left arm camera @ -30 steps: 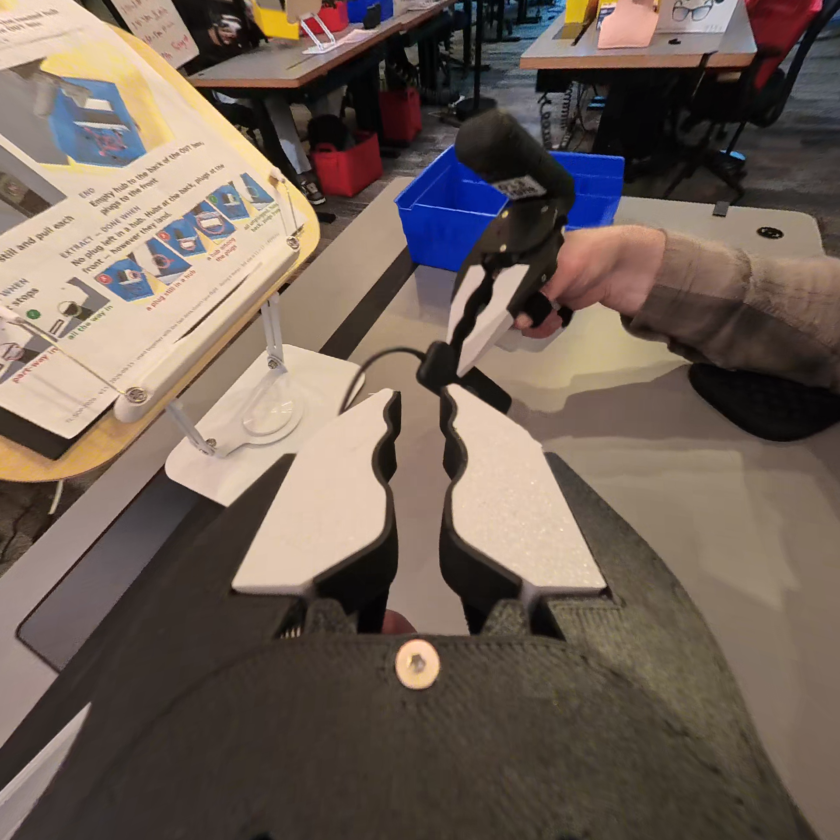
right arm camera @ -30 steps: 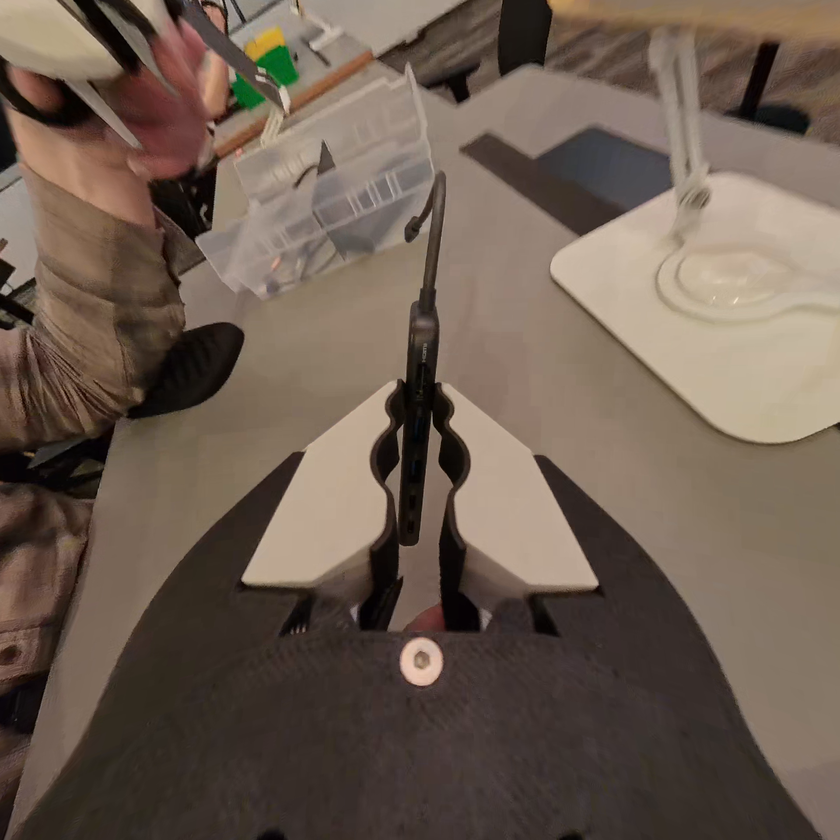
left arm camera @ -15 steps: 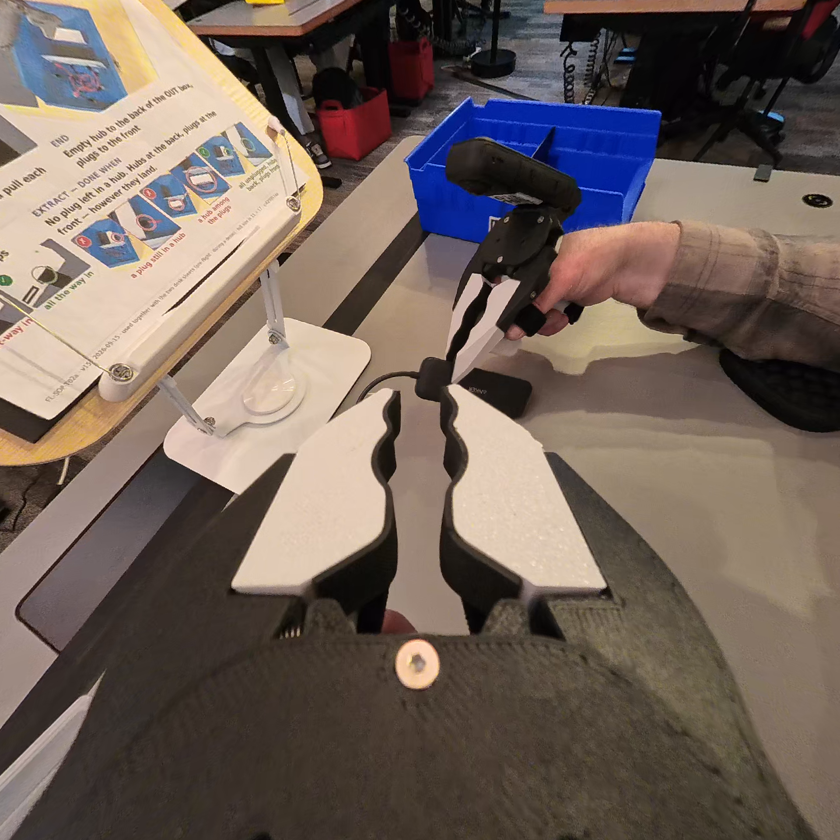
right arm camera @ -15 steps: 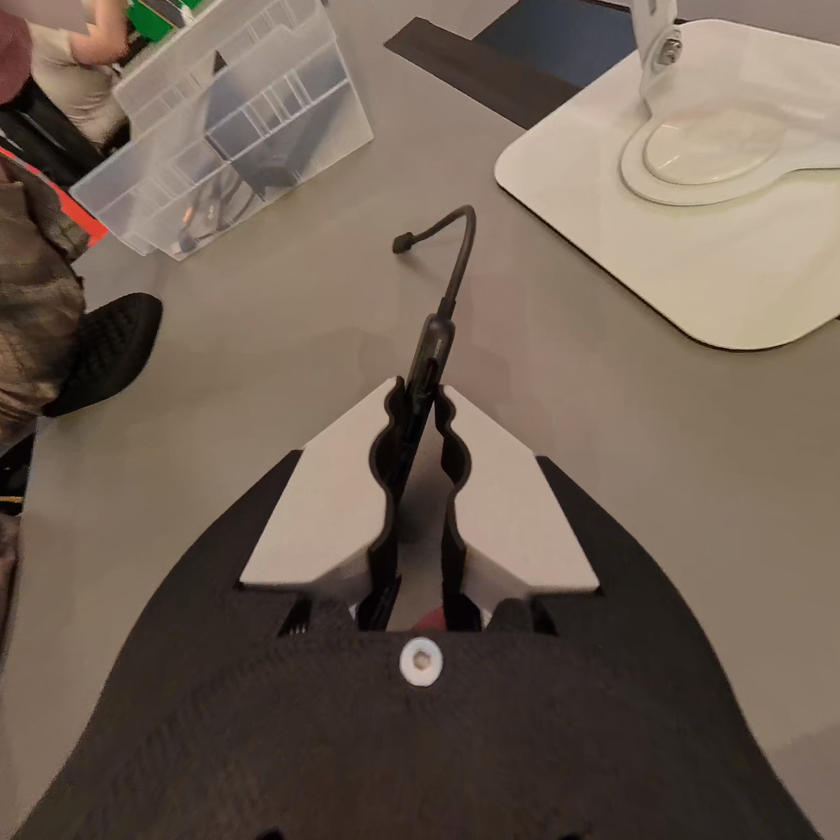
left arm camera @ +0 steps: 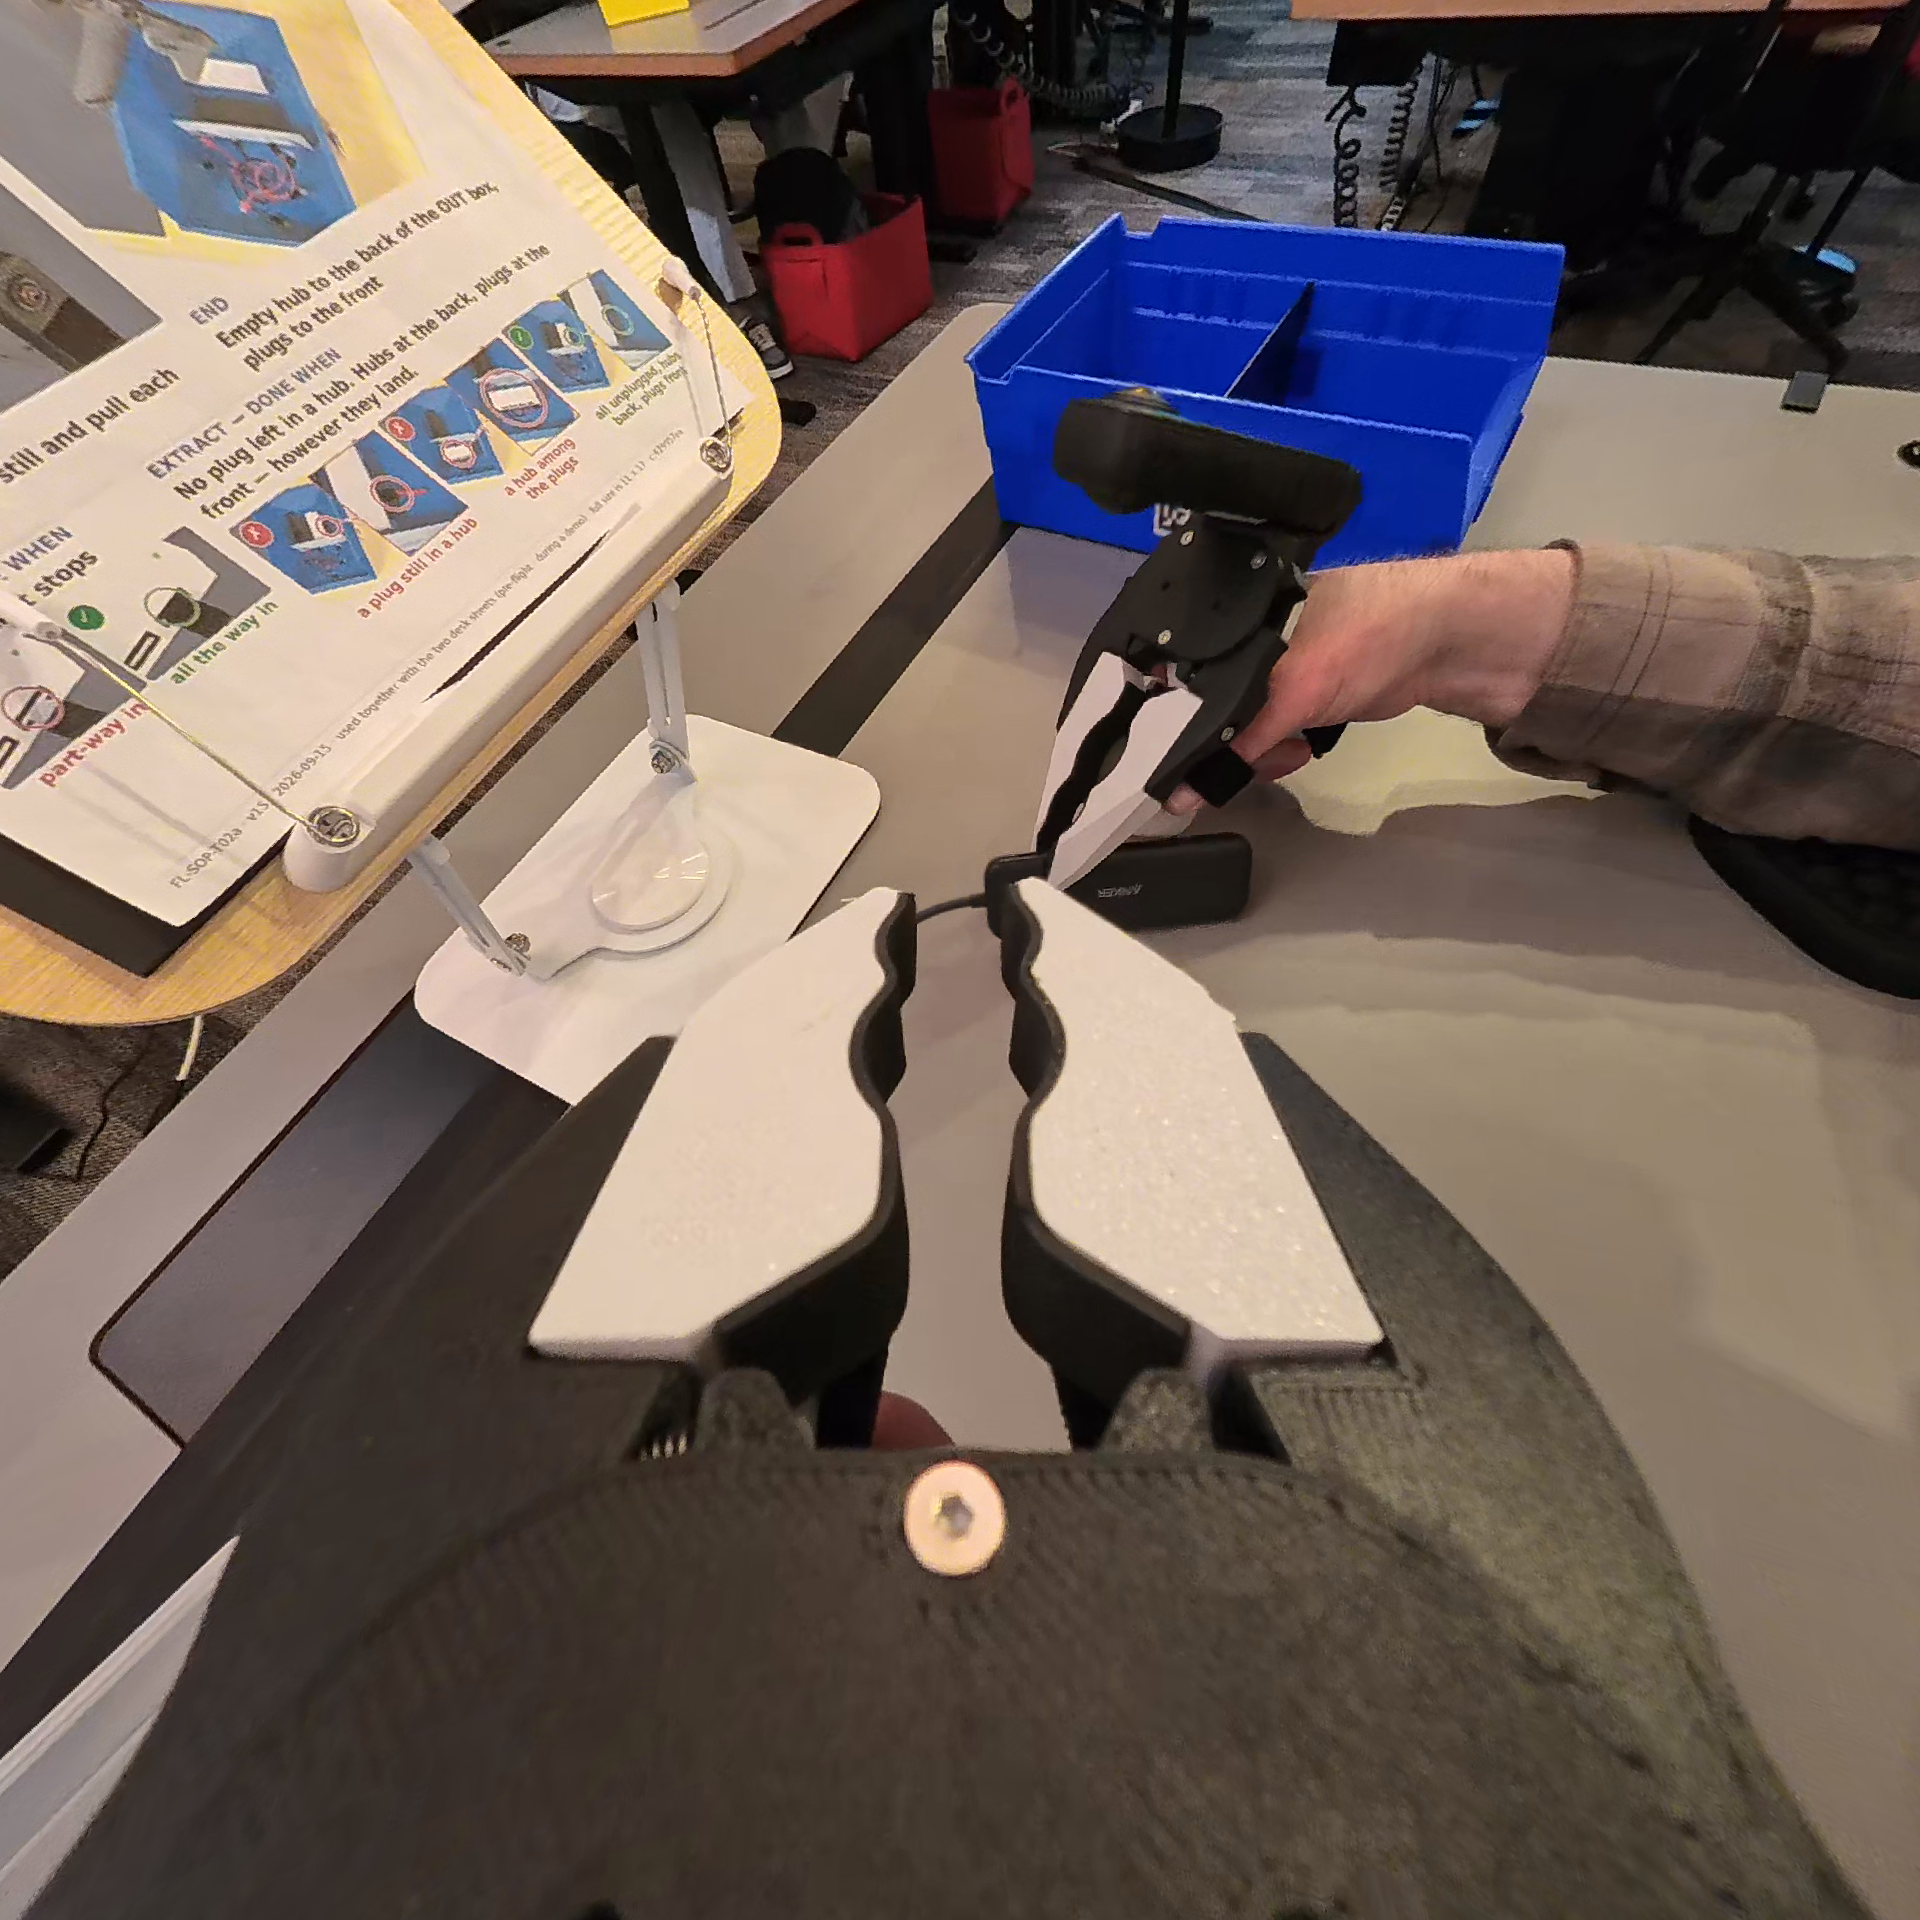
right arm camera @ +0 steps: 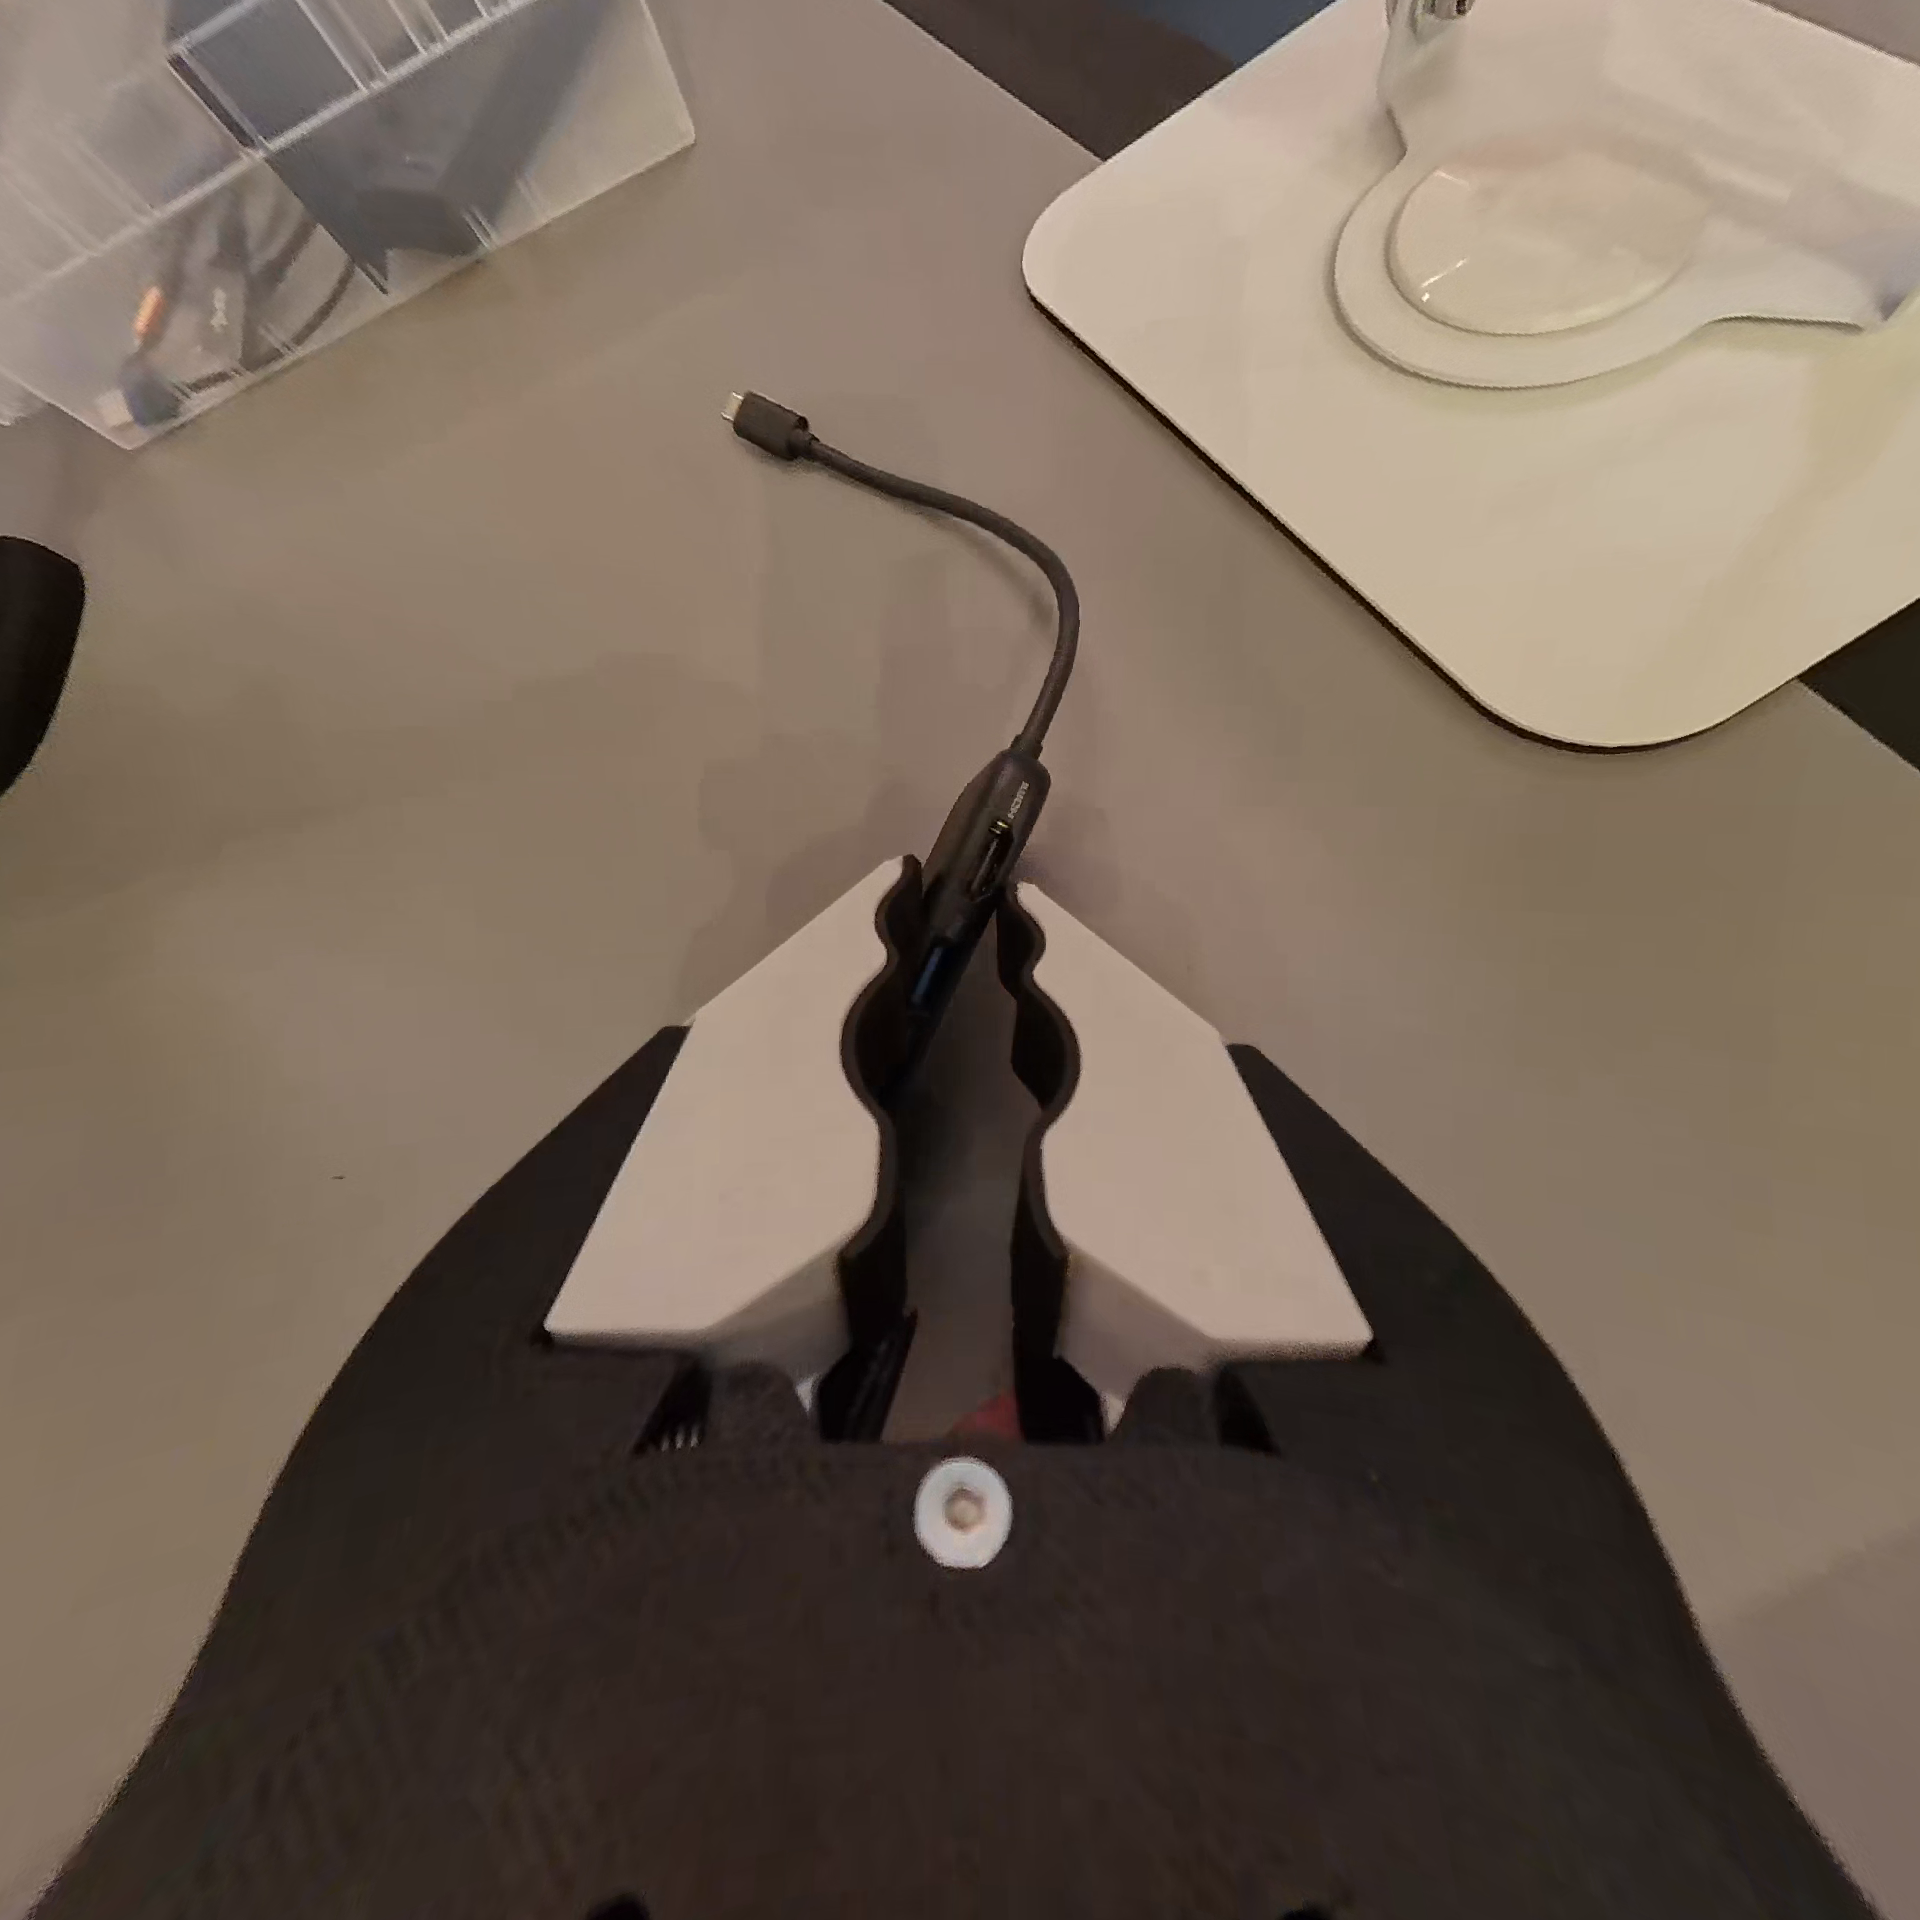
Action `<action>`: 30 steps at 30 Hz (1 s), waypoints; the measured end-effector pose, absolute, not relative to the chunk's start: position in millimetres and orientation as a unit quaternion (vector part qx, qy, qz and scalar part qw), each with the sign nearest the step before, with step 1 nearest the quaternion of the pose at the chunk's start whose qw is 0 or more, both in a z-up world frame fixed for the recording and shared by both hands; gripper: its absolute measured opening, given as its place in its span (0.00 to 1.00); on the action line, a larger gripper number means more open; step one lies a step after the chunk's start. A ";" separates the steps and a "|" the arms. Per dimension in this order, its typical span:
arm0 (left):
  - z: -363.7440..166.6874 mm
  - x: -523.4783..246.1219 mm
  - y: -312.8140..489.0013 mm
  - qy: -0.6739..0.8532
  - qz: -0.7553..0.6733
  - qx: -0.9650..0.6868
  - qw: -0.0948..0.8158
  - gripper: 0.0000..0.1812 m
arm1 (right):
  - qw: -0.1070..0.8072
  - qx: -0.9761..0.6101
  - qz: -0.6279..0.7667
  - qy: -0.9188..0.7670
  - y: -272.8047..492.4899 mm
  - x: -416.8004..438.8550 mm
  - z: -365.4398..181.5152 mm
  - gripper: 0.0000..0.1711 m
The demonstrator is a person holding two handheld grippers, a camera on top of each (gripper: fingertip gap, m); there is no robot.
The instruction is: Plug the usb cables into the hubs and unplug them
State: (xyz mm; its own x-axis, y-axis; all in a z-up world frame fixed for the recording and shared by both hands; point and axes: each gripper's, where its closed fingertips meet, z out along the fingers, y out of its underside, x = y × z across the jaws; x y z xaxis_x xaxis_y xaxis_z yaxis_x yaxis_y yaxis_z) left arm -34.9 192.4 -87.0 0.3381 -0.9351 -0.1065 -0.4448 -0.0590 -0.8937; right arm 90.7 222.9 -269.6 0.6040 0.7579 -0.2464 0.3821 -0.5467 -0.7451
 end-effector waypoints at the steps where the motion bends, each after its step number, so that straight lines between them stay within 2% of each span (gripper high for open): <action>1: -87.3 -35.3 192.9 0.509 -0.265 -0.678 0.459 0.09 | 0.330 -0.835 0.278 -0.342 223.7 91.5 -271.5 0.07; 23: -88.6 -36.3 191.5 0.514 -0.257 -0.679 0.457 0.09 | 0.311 -0.831 0.298 -0.350 215.3 89.4 -279.0 0.11; 30: -94.2 -33.9 193.3 0.516 -0.255 -0.682 0.451 0.09 | 0.308 -0.835 0.265 -0.371 214.6 94.0 -284.4 0.14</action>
State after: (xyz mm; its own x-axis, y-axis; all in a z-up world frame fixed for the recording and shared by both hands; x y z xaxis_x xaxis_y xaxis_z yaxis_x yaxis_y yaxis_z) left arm -33.9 193.3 -94.2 0.3378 -0.9338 -0.1175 -0.4736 -0.0607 -0.8786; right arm 94.0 214.6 -284.4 0.5839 0.7832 -0.2136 0.4573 -0.5348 -0.7106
